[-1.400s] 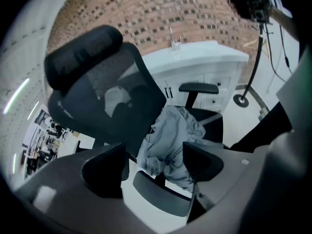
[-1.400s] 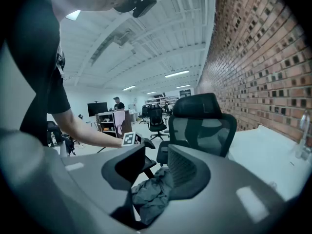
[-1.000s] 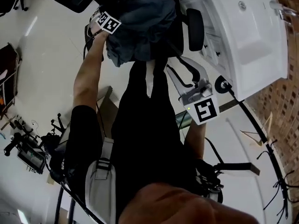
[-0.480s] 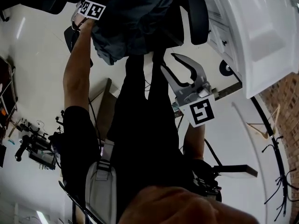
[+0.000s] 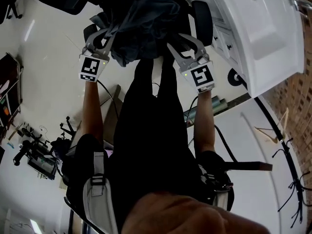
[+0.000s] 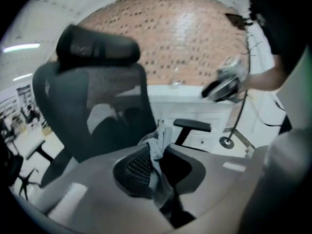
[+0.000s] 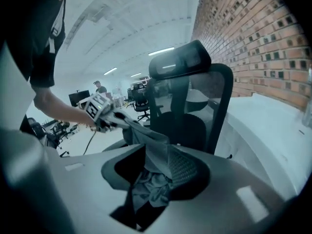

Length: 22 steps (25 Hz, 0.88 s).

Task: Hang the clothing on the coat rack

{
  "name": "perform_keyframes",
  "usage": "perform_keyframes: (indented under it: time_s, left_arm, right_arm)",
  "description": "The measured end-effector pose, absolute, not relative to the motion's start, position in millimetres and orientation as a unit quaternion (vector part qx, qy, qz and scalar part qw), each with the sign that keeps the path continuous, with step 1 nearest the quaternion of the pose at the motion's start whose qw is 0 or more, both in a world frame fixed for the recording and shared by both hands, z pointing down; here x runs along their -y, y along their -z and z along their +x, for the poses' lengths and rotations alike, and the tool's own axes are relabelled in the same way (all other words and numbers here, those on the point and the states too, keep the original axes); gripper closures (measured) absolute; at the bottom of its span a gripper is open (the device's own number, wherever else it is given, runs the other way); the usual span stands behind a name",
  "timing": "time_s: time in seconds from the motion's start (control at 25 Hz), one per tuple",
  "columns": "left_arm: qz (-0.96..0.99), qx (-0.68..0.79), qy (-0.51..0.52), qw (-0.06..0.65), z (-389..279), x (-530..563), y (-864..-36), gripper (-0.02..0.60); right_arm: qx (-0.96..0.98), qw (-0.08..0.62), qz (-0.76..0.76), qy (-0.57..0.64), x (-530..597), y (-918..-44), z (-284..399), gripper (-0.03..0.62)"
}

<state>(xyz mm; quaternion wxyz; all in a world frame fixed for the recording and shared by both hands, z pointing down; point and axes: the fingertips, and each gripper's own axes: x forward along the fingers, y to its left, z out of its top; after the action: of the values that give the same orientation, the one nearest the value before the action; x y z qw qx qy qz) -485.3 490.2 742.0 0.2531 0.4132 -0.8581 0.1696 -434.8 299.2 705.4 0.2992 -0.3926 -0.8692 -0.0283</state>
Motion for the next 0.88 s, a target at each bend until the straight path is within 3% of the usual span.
perform_keyframes:
  time_s: [0.04, 0.16, 0.28, 0.56, 0.6, 0.68, 0.88]
  left_arm:
    - [0.433, 0.85, -0.182, 0.238, -463.6, -483.3, -720.9, 0.551]
    - [0.486, 0.815, -0.228, 0.218, -402.8, -468.5, -676.8, 0.551]
    - [0.521, 0.785, -0.262, 0.21, -359.0, -462.1, -655.7, 0.551]
    - [0.555, 0.758, -0.288, 0.187, -312.5, -462.1, -644.6, 0.551]
    - [0.551, 0.761, -0.29, 0.184, -313.3, -464.2, -641.2, 0.551]
    - [0.533, 0.772, -0.289, 0.191, -321.5, -473.4, -633.1, 0.551]
    - [0.467, 0.831, -0.219, 0.21, -364.9, -516.0, -614.2, 0.551]
  right_arm:
    - [0.861, 0.295, -0.411, 0.049, -302.7, -713.9, -437.2, 0.448]
    - [0.807, 0.313, -0.486, 0.122, -325.9, -740.8, -433.7, 0.259]
    - [0.734, 0.301, -0.555, 0.25, -358.1, -755.5, -421.5, 0.164]
    - [0.444, 0.154, -0.681, 0.561, -424.5, -813.5, -364.0, 0.125]
    - [0.415, 0.147, -0.68, 0.586, -425.3, -823.6, -358.7, 0.169]
    - [0.418, 0.161, -0.654, 0.61, -418.6, -824.5, -360.9, 0.561]
    - [0.613, 0.257, -0.542, 0.515, -384.7, -732.4, -389.4, 0.579]
